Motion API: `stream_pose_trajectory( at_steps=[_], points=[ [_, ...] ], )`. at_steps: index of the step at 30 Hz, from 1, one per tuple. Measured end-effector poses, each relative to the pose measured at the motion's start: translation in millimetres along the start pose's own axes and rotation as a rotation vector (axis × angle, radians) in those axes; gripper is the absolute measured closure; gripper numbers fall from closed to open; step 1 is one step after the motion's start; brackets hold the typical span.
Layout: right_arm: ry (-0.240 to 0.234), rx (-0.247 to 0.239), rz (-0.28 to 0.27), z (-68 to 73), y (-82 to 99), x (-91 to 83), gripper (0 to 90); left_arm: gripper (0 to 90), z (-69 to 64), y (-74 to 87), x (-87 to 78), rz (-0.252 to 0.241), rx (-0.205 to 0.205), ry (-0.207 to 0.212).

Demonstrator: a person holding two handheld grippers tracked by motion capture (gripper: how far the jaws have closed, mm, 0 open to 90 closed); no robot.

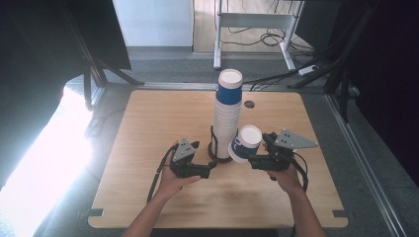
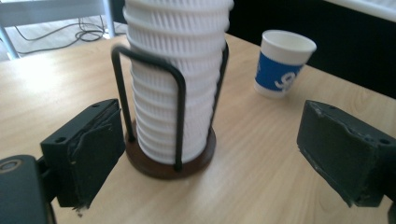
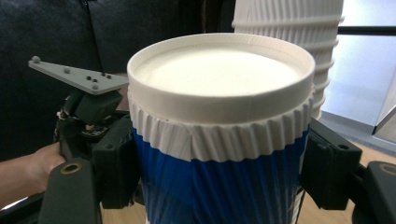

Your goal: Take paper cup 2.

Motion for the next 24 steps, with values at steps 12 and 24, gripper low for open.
stream_pose_trajectory(
  at_steps=[12, 24],
  points=[
    [-0.005, 0.000, 0.046, 22.7, 38.2, 8.4, 25.3, 8.0, -10.5, 25.3, -23.2, 0.010, 0.007, 0.040],
    [-0.048, 0.021, 0.056, 41.6, 49.6, 27.4, 25.3, 8.0, -14.1, 33.1, -37.0, 0.002, -0.008, 0.084]
  ],
)
Point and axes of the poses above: each handheld gripper's, and its own axes: x roughly forward along the jaws, y roughly out of its underside, z roughly to its left, the point moved 6 cm from there along x, roughly forward along the jaws, and after that the axes turned 10 degrees about -x, right-handed, at the moved point
